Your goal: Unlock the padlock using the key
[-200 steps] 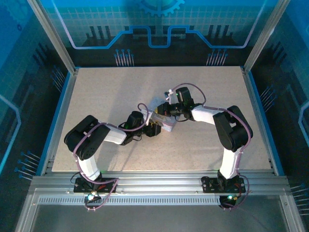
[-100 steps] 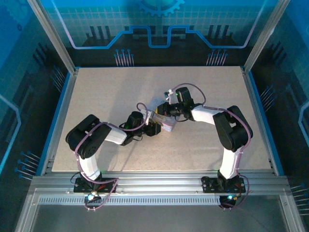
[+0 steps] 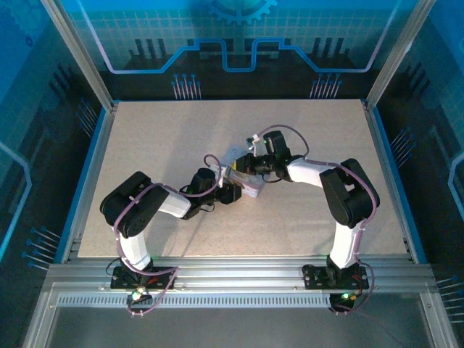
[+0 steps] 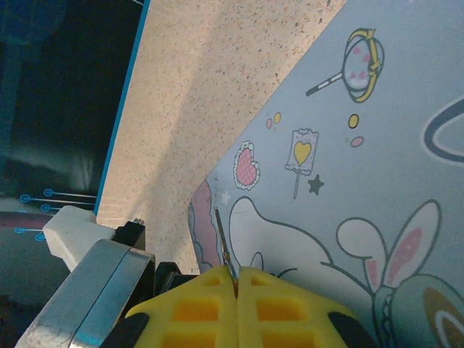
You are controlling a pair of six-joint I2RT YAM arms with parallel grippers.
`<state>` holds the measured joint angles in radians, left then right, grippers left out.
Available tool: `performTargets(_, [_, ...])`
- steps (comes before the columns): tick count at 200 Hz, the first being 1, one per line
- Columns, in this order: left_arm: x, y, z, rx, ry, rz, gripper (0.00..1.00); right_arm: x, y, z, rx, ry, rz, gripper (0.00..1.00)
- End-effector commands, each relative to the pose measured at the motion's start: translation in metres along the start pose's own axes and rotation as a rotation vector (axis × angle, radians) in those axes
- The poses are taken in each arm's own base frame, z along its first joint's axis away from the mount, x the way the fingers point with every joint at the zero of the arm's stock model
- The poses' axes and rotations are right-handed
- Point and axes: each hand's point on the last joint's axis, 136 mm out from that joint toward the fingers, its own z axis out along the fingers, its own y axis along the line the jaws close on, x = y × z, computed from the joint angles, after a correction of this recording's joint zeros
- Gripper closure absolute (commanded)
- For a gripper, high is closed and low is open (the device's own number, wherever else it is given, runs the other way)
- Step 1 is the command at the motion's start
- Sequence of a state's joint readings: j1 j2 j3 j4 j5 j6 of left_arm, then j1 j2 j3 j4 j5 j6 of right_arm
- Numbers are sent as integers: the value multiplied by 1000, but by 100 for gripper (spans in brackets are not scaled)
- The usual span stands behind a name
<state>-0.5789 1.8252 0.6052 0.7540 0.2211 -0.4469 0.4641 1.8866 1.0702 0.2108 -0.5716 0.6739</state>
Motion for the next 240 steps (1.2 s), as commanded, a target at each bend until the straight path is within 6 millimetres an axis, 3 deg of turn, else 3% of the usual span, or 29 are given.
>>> performTargets(1, [8, -12, 8, 37, 21, -1, 56, 65, -43, 10, 144, 170, 148, 92])
performTargets(155, [16, -14, 18, -48, 31, 16, 61, 66, -42, 12, 143, 165, 154, 92])
performTargets(240, [10, -25, 17, -20, 26, -37, 70, 66, -37, 12, 131, 155, 148, 92])
